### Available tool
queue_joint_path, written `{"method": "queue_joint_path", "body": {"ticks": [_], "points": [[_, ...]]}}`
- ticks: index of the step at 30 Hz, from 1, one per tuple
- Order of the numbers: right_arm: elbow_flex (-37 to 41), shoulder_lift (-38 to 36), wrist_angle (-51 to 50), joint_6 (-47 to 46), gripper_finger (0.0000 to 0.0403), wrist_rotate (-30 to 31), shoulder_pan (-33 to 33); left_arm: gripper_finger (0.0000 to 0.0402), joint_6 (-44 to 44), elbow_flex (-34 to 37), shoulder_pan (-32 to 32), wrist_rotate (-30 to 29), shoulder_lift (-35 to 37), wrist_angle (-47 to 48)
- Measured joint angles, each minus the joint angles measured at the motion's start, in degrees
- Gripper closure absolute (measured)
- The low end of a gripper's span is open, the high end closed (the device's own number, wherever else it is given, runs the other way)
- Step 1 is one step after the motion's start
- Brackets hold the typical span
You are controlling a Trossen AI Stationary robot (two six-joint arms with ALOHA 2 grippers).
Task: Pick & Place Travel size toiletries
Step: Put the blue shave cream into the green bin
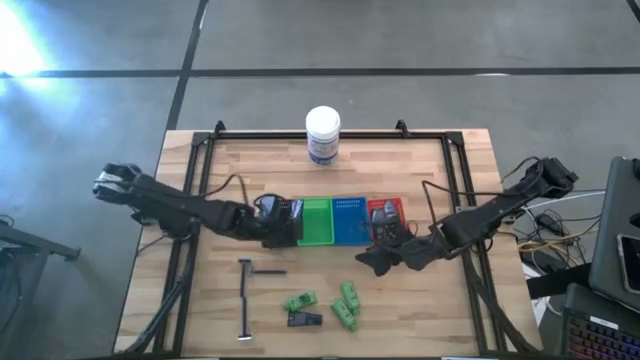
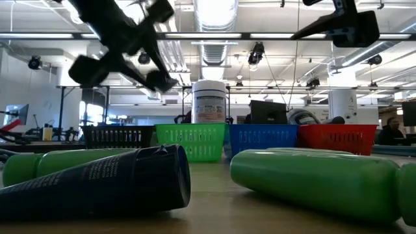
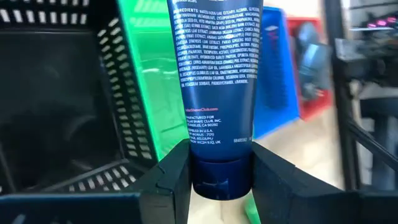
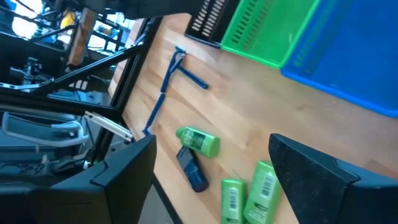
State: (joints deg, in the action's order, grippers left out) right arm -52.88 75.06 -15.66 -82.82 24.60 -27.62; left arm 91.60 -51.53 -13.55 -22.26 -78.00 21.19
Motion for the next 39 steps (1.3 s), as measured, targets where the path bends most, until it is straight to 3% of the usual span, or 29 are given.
{"method": "queue_joint_path", "body": {"ticks": [14,29,33,39], "points": [[0.04,-2.36,-4.03,-1.47,0.0071,1.35,-0.15,0.0269,-4.44,-6.69,7.62,6.84,-12.83,-3.02],[0.04,-2.55,-6.1,-2.1,0.0055,0.77,-0.37,0.0192,-5.75,-9.03,8.06,8.67,-16.57,-3.61],[0.04,-3.02,-7.77,-1.56,0.0062,-0.71,-0.52,0.0189,-14.27,-9.03,6.32,11.16,-12.1,-3.94],[0.04,-2.41,-7.75,5.67,0.0067,-8.34,-1.14,0.019,-40.96,-9.03,-1.34,23.35,-6.49,-3.37]]}}
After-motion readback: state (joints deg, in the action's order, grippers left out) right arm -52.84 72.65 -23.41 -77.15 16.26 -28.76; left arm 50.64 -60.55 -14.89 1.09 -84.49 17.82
